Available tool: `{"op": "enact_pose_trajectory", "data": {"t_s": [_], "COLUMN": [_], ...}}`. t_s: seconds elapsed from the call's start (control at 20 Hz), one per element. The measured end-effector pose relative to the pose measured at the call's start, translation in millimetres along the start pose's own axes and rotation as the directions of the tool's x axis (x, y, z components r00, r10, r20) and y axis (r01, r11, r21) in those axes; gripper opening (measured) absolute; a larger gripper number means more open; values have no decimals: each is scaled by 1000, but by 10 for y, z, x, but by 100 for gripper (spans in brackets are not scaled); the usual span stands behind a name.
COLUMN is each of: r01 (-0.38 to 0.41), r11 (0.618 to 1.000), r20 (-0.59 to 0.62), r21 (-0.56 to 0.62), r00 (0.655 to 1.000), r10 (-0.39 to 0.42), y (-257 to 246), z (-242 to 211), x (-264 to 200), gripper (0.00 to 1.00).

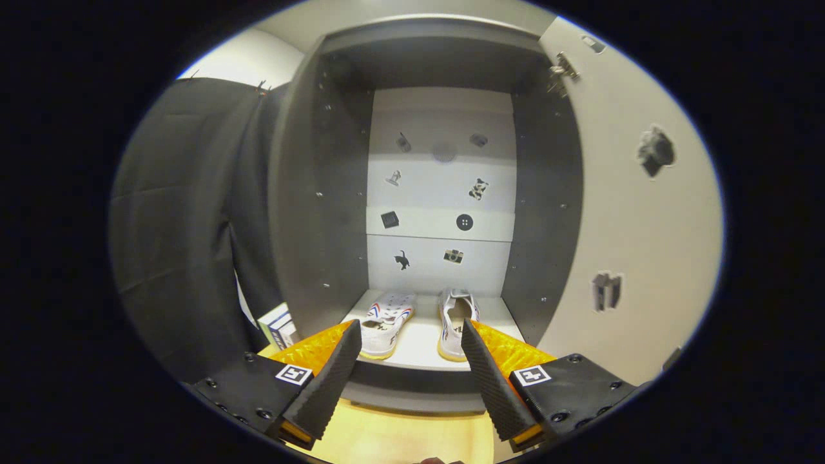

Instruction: Open the shoe cabinet door, grab the shoes and put them into the shoe cabinet, then close the shoe cabinet door.

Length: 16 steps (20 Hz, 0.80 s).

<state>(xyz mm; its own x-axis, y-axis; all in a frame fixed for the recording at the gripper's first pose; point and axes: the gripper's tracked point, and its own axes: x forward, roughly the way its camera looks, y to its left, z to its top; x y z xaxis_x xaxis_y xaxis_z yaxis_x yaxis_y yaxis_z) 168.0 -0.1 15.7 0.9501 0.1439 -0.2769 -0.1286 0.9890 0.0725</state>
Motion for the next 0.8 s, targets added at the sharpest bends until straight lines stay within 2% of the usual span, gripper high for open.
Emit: {"op": "enact_pose_trajectory", "data": {"t_s": [0.15, 0.4, 0.6, 0.7, 0.8], "r01": [-43, -38, -101, -58, -16], "r11": [999, 999, 995, 998, 999], "r20": [31, 64, 112, 136, 111], "r21": [15, -20, 14, -37, -41], "r00": [999, 997, 989, 989, 994], "r10": [42, 40, 99, 62, 21], "y": [124, 154, 239, 39, -176], "z": [-145, -503, -782, -863, -973], "x": [-456, -1291, -2120, -2404, -2631], "gripper": [98, 98, 98, 98, 98]}}
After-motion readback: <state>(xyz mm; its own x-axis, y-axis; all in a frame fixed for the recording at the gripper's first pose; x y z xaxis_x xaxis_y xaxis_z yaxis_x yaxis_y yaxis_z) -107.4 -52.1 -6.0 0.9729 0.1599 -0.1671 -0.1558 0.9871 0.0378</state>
